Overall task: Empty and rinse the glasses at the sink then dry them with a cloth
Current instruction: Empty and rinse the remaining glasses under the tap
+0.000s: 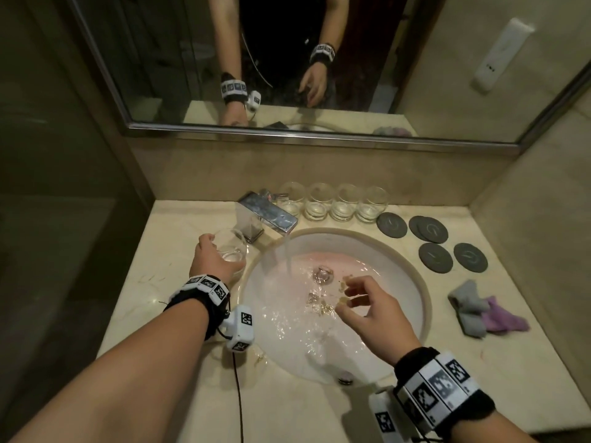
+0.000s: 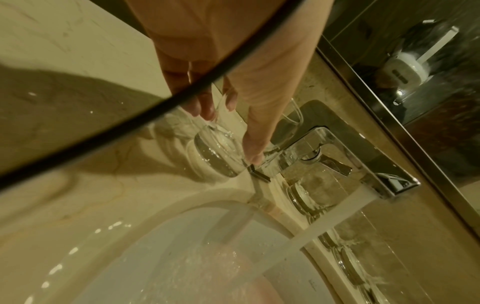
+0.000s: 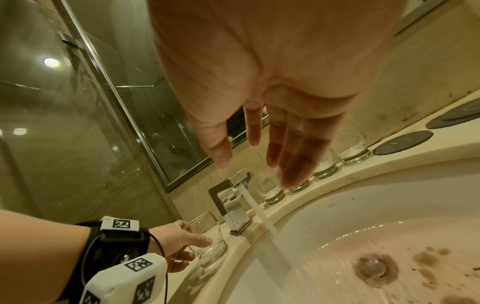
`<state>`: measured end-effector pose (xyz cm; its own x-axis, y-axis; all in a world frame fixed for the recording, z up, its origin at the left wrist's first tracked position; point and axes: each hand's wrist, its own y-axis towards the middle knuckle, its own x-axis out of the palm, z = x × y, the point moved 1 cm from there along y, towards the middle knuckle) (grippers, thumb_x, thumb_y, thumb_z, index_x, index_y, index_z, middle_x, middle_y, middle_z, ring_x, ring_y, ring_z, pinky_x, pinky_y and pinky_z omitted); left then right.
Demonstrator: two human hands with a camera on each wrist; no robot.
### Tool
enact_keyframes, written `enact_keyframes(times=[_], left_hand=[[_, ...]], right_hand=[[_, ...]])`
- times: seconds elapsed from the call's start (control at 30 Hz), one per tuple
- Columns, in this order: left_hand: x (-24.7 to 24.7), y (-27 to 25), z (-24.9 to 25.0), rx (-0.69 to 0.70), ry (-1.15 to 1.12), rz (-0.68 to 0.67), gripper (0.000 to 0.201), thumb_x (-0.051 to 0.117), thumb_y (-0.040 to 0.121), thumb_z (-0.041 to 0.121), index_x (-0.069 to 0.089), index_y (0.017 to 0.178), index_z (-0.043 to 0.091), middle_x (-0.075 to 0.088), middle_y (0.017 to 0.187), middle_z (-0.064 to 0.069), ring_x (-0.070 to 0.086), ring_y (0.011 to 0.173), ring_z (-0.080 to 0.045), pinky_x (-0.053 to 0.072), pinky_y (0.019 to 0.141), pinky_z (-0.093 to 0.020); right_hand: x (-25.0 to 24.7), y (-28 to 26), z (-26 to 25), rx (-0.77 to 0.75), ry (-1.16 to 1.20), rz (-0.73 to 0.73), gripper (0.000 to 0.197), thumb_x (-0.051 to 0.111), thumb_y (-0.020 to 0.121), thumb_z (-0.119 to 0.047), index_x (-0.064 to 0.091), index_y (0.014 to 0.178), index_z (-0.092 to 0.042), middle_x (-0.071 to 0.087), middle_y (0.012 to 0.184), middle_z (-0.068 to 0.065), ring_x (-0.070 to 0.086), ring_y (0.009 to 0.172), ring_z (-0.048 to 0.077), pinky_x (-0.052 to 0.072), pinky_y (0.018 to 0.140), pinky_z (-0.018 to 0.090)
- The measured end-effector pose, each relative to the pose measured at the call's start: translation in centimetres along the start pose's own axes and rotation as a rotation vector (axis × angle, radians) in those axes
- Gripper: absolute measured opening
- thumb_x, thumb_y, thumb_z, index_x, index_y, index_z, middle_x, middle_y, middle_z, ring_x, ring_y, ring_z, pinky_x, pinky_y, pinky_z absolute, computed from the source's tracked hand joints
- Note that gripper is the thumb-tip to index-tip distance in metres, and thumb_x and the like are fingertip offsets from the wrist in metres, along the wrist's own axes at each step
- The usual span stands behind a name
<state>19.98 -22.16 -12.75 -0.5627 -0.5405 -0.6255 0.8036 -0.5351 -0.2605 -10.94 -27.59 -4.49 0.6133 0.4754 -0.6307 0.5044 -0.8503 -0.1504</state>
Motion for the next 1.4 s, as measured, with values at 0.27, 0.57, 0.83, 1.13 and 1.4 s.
enact_keyframes(times=[0.27,0.57,0.83,1.13,1.4], left_hand=[[0.1,-2.3,-0.7,-0.073,-0.038,-0.011,0.101,0.081,0.063,0.043,0.025,0.145,0.022,0.052,0.134,-0.012,0.057,0.113,-0.031,0.049,0.097,-0.042],[-1.7,-5.8,-1.2,-0.144,-0.214,0.056,0.09,0.082,0.076,0.029,0.027,0.147,0.017,0.043,0.142,-0.016,0.05,0.123,-0.034,0.043,0.099,-0.045],[-1.0,-10.9,-0.4,-0.128,-0.312,-0.012,0.036,0.07,0.088,0.03,0.05,0.118,0.021,0.059,0.114,0.003,0.059,0.107,-0.021,0.046,0.099,-0.041],[-1.7,-12.7,4.1,-0.109,-0.295,0.035,0.032,0.069,0.088,0.032,0.053,0.115,0.024,0.062,0.102,0.009,0.065,0.096,-0.022,0.052,0.094,-0.046],[-2.8,-13.8,9.4,-0.027,-0.172,0.036,0.029,0.065,0.091,0.031,0.054,0.116,0.023,0.061,0.104,0.006,0.064,0.092,-0.017,0.053,0.083,-0.034]], right_hand=[[-0.3,-0.1,0.0,0.0,-0.012,0.006,0.035,0.073,0.08,-0.031,0.055,0.109,-0.03,0.062,0.1,-0.015,0.061,0.089,-0.001,0.041,0.068,0.011],[0.1,-0.8,0.2,-0.003,0.012,-0.024,0.035,0.073,0.081,-0.031,0.052,0.108,-0.033,0.06,0.103,-0.016,0.06,0.09,-0.001,0.041,0.068,0.009],[1.2,2.5,-0.3,-0.016,0.073,-0.112,0.03,0.065,0.087,-0.02,0.056,0.116,-0.021,0.062,0.105,-0.007,0.059,0.089,0.004,0.046,0.076,0.015],[1.2,13.0,-3.9,-0.114,0.066,-0.211,0.046,0.049,0.089,-0.007,0.048,0.132,-0.019,0.06,0.124,0.001,0.064,0.093,0.022,0.053,0.087,0.044],[1.0,21.2,-7.1,-0.114,-0.019,-0.419,0.04,0.046,0.091,-0.003,0.046,0.128,-0.017,0.055,0.111,0.005,0.068,0.091,0.029,0.059,0.078,0.044]])
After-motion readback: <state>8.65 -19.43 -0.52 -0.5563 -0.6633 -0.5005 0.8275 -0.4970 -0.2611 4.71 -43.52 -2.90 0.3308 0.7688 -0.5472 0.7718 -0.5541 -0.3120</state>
